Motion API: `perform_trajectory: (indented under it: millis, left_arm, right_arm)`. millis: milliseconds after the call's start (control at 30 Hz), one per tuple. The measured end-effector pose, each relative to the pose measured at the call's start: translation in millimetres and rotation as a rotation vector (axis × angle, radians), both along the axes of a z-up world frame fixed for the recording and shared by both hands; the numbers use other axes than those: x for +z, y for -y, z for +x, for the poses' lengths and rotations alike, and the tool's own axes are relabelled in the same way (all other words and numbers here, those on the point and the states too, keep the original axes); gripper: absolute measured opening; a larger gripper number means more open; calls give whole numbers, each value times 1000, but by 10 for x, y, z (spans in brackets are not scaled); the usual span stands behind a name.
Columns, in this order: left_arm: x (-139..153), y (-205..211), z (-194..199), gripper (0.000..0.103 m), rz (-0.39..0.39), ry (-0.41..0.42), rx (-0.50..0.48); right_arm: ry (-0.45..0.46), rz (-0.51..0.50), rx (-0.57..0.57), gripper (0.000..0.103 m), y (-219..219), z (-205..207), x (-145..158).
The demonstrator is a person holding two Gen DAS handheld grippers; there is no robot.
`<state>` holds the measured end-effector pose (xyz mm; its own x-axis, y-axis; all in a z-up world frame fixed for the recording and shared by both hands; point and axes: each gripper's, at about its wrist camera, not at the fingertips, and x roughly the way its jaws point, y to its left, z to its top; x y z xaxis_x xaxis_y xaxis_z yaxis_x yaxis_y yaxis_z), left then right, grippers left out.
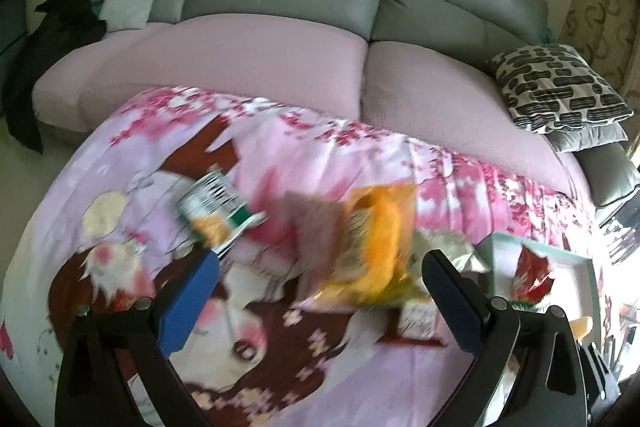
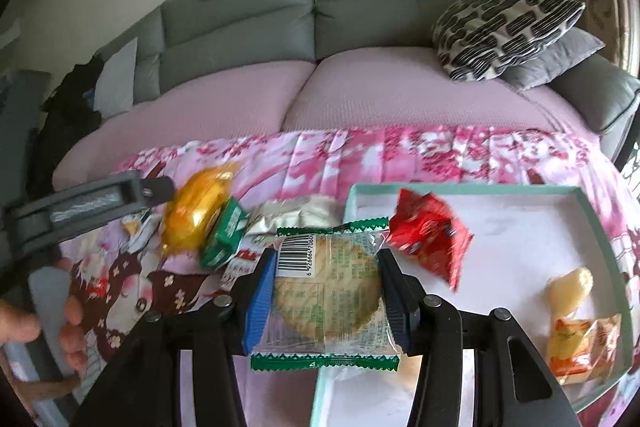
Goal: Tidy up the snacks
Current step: 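Grasp the round cracker packet with the right tool while the left tool grasps the yellow bread bag, then carry both packets over the teal-rimmed tray and open both tools to release them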
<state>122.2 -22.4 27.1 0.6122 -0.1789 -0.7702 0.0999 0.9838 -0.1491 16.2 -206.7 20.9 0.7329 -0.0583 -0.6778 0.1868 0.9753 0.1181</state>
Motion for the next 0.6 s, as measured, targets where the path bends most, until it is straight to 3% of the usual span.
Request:
perform_trajectory:
  millis: [133, 200, 333, 500, 600]
  left_arm:
    - [-71, 225, 232, 96, 36, -35, -57]
    - [-139, 322, 282, 82, 43, -55, -75]
    - [-293, 417, 418, 74, 49, -115, -88]
    - [-386, 462, 449, 48, 57, -146, -79]
    - [-367, 449, 429, 44, 58, -133, -71]
  right_arm:
    - [0, 13, -27, 52, 109, 0, 0]
    - [-6, 28, -40, 52, 164, -9, -19]
    - [-6, 49, -56, 52, 250, -27, -35]
    - [-4, 67, -68, 52, 312, -46, -43]
    - [1, 79, -76, 52, 353, -62, -37]
